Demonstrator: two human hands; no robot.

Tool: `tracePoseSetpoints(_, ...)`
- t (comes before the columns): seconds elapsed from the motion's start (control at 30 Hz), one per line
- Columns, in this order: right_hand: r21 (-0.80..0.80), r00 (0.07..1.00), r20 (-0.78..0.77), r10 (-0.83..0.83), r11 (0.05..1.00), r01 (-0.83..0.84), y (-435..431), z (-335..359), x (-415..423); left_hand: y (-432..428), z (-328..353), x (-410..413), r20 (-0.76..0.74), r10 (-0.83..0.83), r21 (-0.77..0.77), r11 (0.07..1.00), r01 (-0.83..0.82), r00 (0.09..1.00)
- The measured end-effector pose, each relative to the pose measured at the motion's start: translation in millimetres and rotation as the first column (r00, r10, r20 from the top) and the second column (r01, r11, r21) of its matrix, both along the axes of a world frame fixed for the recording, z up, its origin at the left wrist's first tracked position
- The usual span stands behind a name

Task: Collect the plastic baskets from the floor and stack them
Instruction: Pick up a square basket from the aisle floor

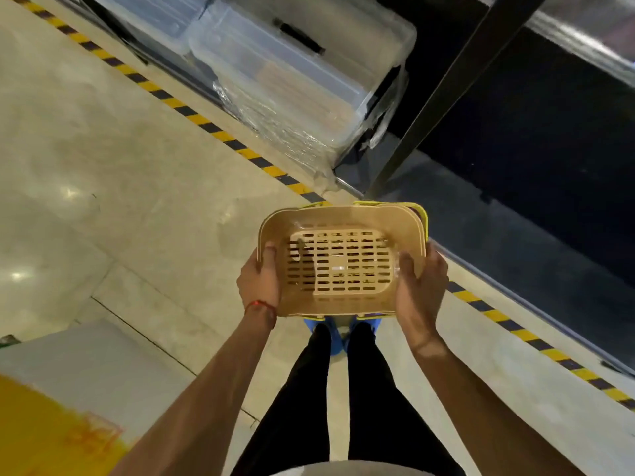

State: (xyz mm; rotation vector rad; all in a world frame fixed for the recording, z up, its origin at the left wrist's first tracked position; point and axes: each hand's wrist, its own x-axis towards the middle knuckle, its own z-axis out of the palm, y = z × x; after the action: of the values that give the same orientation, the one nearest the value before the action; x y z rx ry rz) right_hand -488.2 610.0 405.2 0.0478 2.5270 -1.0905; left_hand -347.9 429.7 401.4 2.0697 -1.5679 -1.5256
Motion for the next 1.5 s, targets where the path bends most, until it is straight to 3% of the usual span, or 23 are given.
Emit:
tracePoseSetpoints(0.27, 0.159, 0.996, 0.089, -0.017, 0.987, 0.002, -2, -56, 4, 1, -49, 7, 0.052, 0.04, -0.006, 0.999, -0.04, 0.998)
tracePoseSetpoints(0.73, -0.016, 0.996, 0.084, -0.002, 1.0, 0.003, 9, -117, 6, -1, -108, 7, 0.096, 0.078, 0.002, 0.997, -0.079, 0.992)
tracePoseSetpoints(0.87, -0.017, 0.987, 0.156, 0.041, 0.999, -0.039, 15, -108, 3, 1, -101, 11, 0.11, -0.009, -0.001, 1.0, 0.009, 0.994)
tracePoseSetpoints(1.07, 0.179, 0.983, 0.13, 0.132, 0.972, -0.155, 39, -74, 10, 16, -59, 27, 0.14, -0.22, -0.041, 0.973, 0.227, 0.965)
tracePoseSetpoints(1.27, 0.238, 0.947, 0.024, 0.321, 0.918, -0.317, 57, -9, 25, 34, 5, 37, 0.223, -0.513, -0.184, 0.813, 0.553, 0.829)
tracePoseSetpoints(1.4, 0.316, 0.888, -0.124, 0.444, 0.866, -0.389, 73, 35, 38, 42, 44, 35, 0.191, -0.717, -0.272, 0.617, 0.738, 0.67)
tracePoseSetpoints(1.5, 0.431, 0.854, -0.111, 0.508, 0.799, -0.419, 89, 66, 53, 52, 66, 33, 0.196, -0.852, -0.307, 0.417, 0.855, 0.486)
